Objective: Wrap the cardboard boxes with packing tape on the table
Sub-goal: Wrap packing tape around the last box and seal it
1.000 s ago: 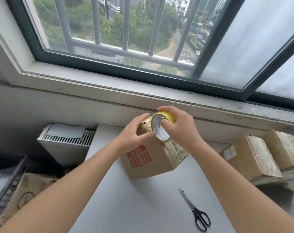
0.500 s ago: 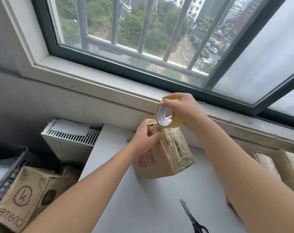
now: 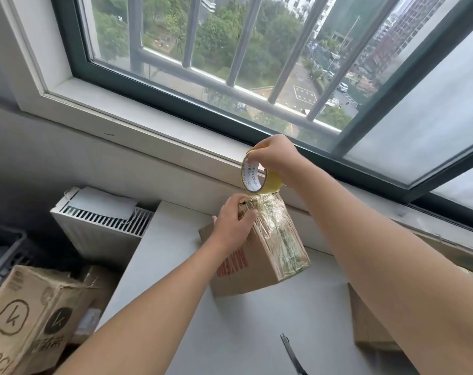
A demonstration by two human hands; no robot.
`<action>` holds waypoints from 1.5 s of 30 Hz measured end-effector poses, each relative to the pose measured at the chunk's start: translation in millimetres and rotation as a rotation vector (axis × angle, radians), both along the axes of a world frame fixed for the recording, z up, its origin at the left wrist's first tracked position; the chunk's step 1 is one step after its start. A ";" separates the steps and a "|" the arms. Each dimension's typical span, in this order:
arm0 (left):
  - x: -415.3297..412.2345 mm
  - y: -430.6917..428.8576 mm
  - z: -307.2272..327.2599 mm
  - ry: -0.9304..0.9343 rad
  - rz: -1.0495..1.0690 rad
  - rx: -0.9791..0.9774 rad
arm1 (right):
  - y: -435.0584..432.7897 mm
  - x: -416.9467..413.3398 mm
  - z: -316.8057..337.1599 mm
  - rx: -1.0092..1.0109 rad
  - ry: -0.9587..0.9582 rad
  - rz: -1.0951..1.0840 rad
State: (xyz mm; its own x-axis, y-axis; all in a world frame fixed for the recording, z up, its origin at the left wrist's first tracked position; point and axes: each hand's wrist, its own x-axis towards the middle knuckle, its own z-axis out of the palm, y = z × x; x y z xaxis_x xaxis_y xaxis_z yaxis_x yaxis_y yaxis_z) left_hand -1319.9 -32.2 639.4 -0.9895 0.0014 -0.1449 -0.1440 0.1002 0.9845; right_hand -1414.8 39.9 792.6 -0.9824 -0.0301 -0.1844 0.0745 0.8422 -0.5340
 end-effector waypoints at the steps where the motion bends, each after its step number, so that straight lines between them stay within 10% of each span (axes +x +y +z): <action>1: -0.6 -2.5 -1.8 -0.010 0.003 0.008 | -2.8 -3.9 -1.8 0.004 -0.002 0.001; 18: 0.2 12.4 -27.5 -0.084 0.164 0.178 | -10.3 -2.6 -14.5 0.069 -0.048 0.075; 32: 7.0 -17.3 -18.1 0.160 0.295 0.195 | -6.0 16.5 -14.1 -0.364 -0.001 -0.090; 45: -8.5 -23.1 -25.3 0.102 0.419 0.240 | -30.0 12.3 -25.2 -0.183 -0.041 -0.016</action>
State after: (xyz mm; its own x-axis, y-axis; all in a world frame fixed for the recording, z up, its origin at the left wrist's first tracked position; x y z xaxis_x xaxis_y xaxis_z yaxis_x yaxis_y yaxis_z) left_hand -1328.4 -55.2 614.1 -0.9212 -0.3782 -0.0913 -0.0250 -0.1766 0.9840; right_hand -1402.5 9.9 767.4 -0.9748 -0.0515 -0.2171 0.1117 0.7295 -0.6748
